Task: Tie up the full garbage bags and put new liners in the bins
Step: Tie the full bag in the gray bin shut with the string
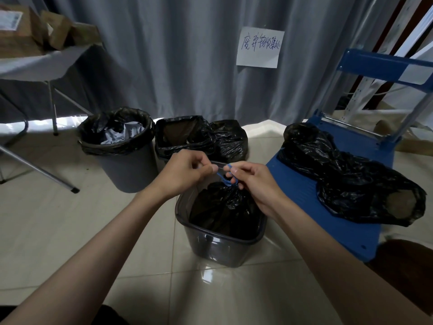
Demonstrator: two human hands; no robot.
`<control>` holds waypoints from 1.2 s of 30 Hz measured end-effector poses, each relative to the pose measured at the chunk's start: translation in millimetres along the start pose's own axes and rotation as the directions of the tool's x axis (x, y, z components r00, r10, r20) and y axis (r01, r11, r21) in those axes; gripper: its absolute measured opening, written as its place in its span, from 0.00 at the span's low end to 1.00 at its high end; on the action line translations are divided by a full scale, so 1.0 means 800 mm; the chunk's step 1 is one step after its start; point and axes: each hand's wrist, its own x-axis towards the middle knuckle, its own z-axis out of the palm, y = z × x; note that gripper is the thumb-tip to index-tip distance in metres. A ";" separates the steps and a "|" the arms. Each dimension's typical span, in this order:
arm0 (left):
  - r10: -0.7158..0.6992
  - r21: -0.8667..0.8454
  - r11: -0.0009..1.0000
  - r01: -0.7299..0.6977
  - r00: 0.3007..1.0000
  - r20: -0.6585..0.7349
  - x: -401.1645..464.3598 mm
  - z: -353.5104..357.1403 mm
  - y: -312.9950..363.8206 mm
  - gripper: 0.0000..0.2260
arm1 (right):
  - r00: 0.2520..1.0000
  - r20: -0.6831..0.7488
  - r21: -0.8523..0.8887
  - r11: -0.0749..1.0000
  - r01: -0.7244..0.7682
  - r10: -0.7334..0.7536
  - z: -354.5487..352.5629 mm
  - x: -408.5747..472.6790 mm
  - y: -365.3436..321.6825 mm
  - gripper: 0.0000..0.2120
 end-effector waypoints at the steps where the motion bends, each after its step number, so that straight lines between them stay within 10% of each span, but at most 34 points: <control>1: -0.005 -0.034 0.999 0.005 1.000 -0.004 0.000 0.001 0.003 0.09 | 1.000 0.020 -0.028 0.999 0.018 -0.018 0.001 -0.001 -0.001 0.09; 12: -0.144 -0.479 0.871 0.105 0.989 -0.044 0.006 0.021 0.026 0.06 | 0.981 0.189 -0.241 0.966 0.091 -0.045 -0.004 -0.010 -0.007 0.09; 36: -0.149 -0.643 0.757 0.118 0.989 0.007 0.007 0.037 0.022 0.15 | 0.995 0.095 -0.003 1.000 0.015 -0.014 -0.013 -0.019 -0.008 0.05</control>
